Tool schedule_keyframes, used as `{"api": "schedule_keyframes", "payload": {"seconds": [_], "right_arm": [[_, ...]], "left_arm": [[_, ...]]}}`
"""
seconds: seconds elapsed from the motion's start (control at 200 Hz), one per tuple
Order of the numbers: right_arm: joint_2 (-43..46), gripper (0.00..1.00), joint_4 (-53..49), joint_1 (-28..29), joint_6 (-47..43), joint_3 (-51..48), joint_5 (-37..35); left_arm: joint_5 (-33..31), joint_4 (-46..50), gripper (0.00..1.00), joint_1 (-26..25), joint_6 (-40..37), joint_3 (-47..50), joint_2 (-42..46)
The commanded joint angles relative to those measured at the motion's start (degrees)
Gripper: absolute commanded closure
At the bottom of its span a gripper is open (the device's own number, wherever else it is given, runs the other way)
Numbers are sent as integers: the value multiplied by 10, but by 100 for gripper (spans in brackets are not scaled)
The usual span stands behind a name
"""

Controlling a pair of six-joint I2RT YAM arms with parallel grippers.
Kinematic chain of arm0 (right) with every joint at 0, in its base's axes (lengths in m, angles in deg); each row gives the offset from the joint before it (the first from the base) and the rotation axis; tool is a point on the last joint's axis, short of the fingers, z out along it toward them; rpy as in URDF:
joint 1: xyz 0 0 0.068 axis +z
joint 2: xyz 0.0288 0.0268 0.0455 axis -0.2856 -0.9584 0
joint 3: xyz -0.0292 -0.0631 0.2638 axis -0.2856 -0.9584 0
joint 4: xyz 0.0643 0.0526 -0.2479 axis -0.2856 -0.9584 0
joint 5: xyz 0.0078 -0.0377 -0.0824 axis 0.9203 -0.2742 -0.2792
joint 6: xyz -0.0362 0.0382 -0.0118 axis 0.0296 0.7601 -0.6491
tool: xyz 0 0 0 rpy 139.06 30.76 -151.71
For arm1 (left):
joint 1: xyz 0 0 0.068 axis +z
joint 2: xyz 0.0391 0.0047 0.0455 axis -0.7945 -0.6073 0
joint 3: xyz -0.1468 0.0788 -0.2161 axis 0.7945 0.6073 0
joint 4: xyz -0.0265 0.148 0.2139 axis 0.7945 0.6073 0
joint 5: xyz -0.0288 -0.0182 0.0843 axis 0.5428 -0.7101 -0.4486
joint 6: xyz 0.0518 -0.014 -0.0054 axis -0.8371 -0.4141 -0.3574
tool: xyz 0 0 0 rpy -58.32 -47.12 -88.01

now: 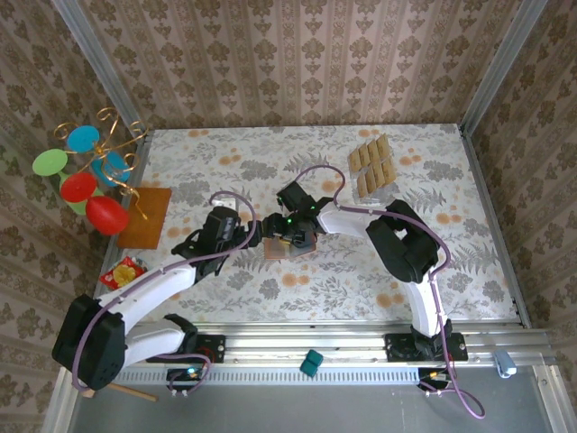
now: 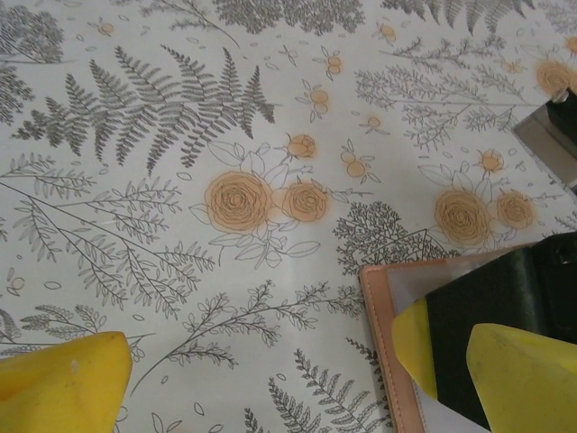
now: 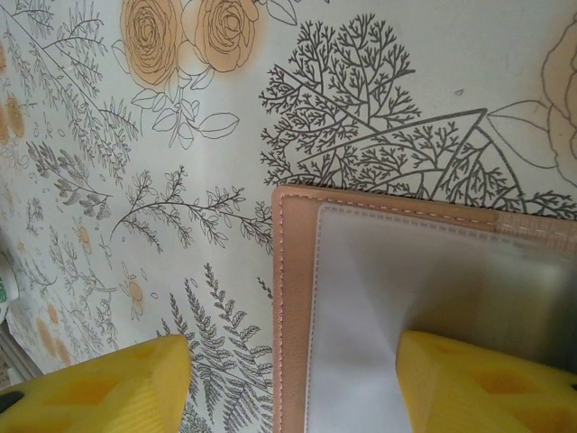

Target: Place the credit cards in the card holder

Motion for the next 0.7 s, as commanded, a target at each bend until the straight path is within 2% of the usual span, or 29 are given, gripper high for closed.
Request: {"api": "schedule_keyframes", "payload": {"seconds": [0.0, 0.185, 0.435, 0.695], "right_arm": [[3, 35, -5, -1, 4, 12, 5], [20, 35, -8, -7, -7, 19, 14], [57, 36, 0, -38, -13, -3, 28], [106, 36, 1, -81, -29, -64, 44]], "left_arm": [[23, 26, 3, 5, -3, -25, -12], [26, 49, 2, 6, -16, -52, -22], [43, 32, 1, 7, -22, -64, -44], [75, 2, 0, 5, -12, -94, -101]]}}
